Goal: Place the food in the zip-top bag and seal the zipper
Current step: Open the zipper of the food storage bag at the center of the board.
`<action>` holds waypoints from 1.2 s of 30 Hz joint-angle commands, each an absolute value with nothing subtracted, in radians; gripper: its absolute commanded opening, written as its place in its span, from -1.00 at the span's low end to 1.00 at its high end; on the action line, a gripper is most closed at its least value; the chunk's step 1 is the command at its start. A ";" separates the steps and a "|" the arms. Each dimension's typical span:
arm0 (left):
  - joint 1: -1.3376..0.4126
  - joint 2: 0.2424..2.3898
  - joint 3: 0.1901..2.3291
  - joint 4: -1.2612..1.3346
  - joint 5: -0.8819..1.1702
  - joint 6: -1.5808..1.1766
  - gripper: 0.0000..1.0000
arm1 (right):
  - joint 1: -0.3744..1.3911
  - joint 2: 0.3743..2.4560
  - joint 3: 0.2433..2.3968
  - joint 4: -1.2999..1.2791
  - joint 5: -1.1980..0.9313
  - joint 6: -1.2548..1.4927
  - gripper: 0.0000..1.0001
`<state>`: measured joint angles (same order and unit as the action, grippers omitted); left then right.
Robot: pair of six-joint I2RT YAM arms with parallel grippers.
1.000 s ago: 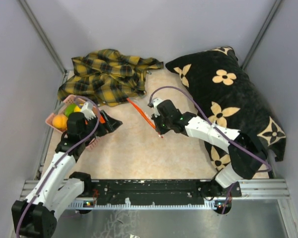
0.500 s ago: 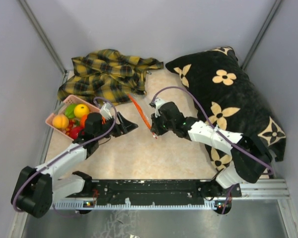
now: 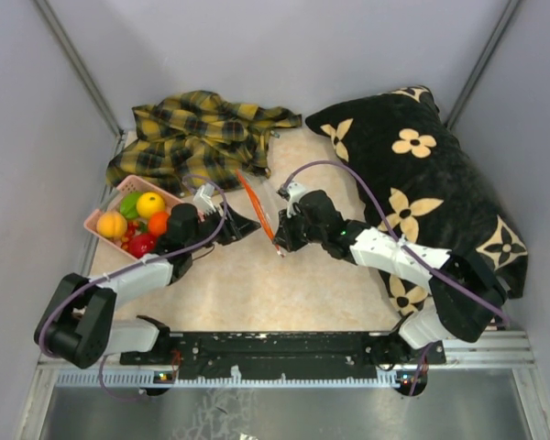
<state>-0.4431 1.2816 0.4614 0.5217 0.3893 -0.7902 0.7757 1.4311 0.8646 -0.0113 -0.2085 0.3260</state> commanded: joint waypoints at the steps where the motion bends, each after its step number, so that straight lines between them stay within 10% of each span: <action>1: -0.449 1.302 0.497 0.620 0.348 -0.787 0.25 | 0.772 1.411 0.869 0.059 -0.238 0.340 -1.00; 24: -0.449 1.438 0.533 0.743 0.377 -0.832 -0.04 | 0.781 1.452 0.880 0.076 -0.289 0.351 -1.00; 29: -0.449 1.447 0.536 0.740 0.370 -0.826 -0.46 | 0.786 1.455 0.888 0.070 -0.284 0.351 -1.00; 31: -0.450 1.443 0.541 0.708 0.352 -0.814 -0.97 | 0.786 1.453 0.893 0.060 -0.266 0.348 -1.00; 36: -0.468 1.405 0.558 0.577 0.283 -0.769 -1.00 | 0.789 1.445 0.919 0.028 -0.193 0.327 -0.58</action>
